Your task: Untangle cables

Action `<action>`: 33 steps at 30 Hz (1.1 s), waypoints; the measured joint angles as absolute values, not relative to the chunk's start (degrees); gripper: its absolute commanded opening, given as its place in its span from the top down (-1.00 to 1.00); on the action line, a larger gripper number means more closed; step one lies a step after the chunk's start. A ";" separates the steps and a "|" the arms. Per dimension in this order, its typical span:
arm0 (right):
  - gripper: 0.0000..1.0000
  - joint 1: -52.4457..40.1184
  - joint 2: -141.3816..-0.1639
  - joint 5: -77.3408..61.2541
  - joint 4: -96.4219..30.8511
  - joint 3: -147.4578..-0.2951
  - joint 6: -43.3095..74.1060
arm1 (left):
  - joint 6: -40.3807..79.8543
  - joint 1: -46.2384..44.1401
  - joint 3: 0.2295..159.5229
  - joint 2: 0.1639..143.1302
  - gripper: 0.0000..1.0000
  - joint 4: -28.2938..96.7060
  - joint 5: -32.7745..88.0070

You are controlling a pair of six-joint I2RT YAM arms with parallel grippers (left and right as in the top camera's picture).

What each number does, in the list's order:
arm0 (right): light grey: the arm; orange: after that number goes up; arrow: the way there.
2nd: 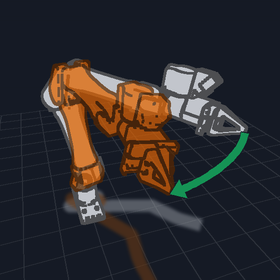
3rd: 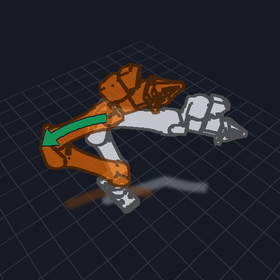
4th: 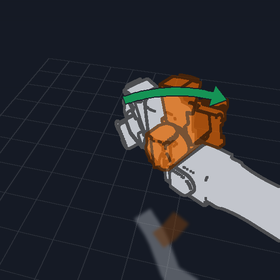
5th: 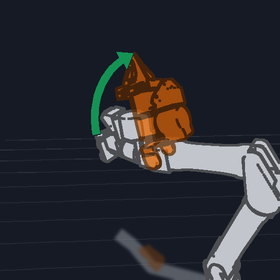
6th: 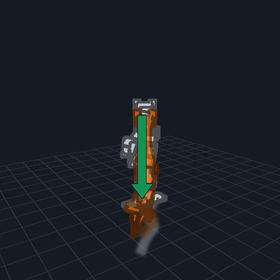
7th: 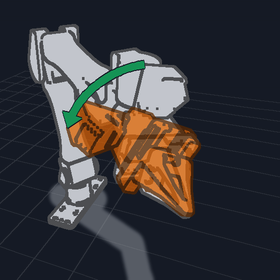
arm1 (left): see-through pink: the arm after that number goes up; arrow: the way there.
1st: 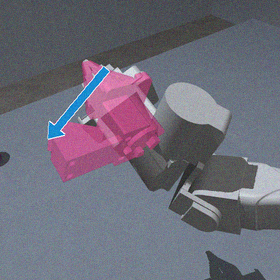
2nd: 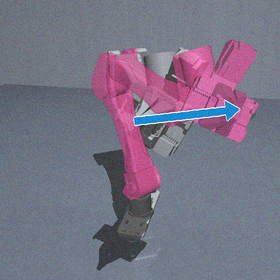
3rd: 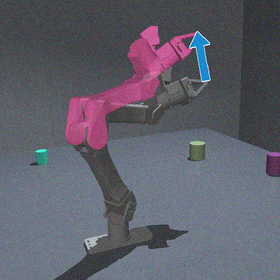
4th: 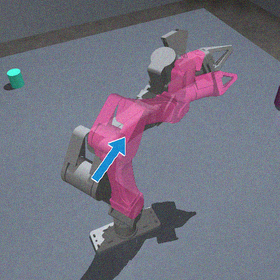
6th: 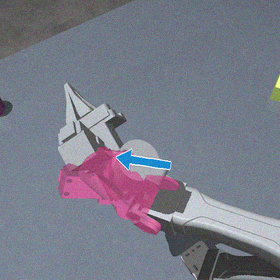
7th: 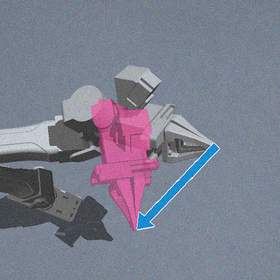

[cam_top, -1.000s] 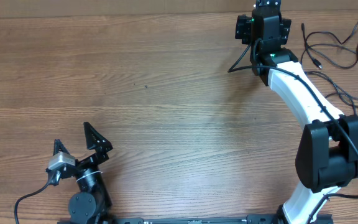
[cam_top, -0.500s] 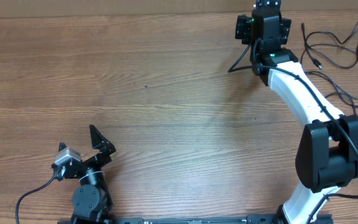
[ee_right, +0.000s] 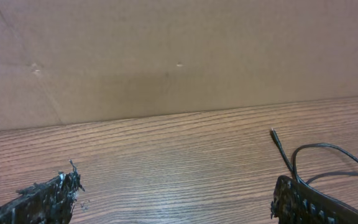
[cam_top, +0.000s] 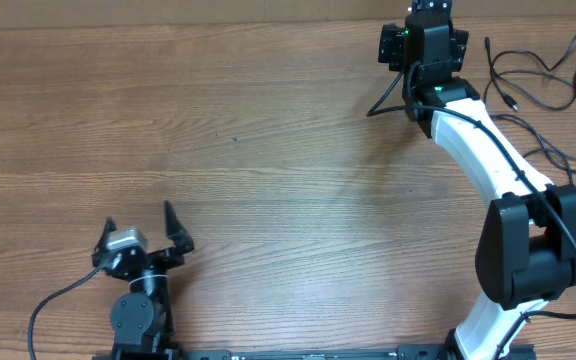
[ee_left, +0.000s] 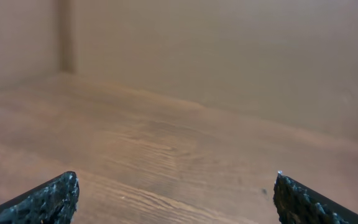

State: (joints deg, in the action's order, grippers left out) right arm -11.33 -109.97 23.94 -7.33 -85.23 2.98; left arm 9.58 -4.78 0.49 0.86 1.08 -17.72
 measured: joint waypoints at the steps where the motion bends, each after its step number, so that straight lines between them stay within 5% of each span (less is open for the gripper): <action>1: -1.00 -11.33 -109.97 23.97 -7.33 -85.23 2.94 | 7.07 -4.29 0.49 0.86 -0.99 1.10 -15.05; 33: -1.00 -11.33 -109.97 23.94 -7.33 -85.23 2.96 | -1.67 -3.64 0.49 0.86 -0.99 4.27 -4.01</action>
